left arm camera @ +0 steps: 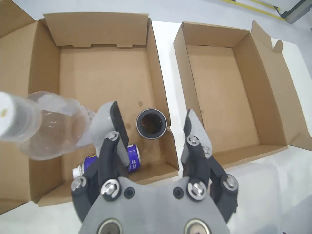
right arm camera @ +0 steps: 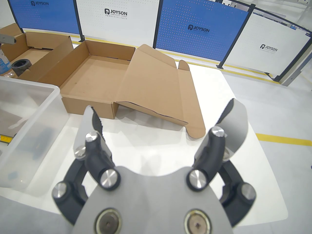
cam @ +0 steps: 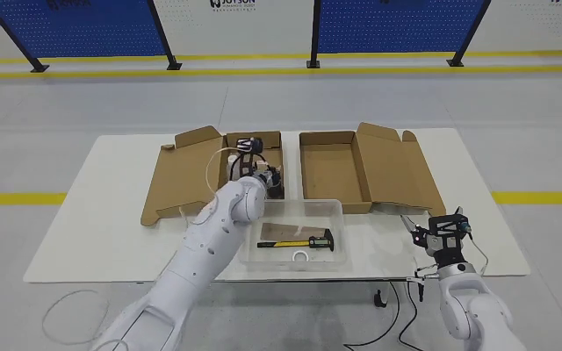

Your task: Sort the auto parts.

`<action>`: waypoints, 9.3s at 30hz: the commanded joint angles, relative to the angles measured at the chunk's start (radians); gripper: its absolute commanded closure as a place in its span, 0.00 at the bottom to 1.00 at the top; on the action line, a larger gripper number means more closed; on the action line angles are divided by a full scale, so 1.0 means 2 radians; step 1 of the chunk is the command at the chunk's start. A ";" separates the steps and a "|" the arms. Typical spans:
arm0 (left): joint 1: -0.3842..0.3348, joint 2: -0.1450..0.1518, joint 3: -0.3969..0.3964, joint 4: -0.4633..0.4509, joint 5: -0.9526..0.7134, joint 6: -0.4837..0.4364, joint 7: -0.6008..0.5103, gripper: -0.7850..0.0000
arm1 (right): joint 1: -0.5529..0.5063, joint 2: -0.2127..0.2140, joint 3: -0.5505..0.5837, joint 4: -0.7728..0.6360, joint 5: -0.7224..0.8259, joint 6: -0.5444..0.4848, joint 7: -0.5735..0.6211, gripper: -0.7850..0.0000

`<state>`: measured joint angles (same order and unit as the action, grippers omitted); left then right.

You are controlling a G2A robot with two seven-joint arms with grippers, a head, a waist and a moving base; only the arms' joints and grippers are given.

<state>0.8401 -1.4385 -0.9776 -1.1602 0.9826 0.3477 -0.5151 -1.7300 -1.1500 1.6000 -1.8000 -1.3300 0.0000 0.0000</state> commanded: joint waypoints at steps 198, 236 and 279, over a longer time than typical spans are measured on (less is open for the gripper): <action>0.446 0.064 -0.253 -0.462 0.232 -0.011 0.045 0.00 | 0.579 -0.033 -0.589 0.299 0.164 -0.379 0.465 0.56; 0.446 0.064 -0.253 -0.462 0.232 -0.011 0.045 0.00 | 0.613 -0.127 -0.650 0.472 0.163 -0.426 0.446 0.62; 0.446 0.064 -0.253 -0.462 0.232 -0.011 0.045 0.00 | 0.574 -0.048 -0.490 0.339 0.223 -0.462 0.377 1.00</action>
<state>1.7319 -1.3102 -1.4834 -2.0849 1.4461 0.3255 -0.4245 -0.5722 -1.2541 0.6068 -1.0986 -0.8868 -0.9268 0.7490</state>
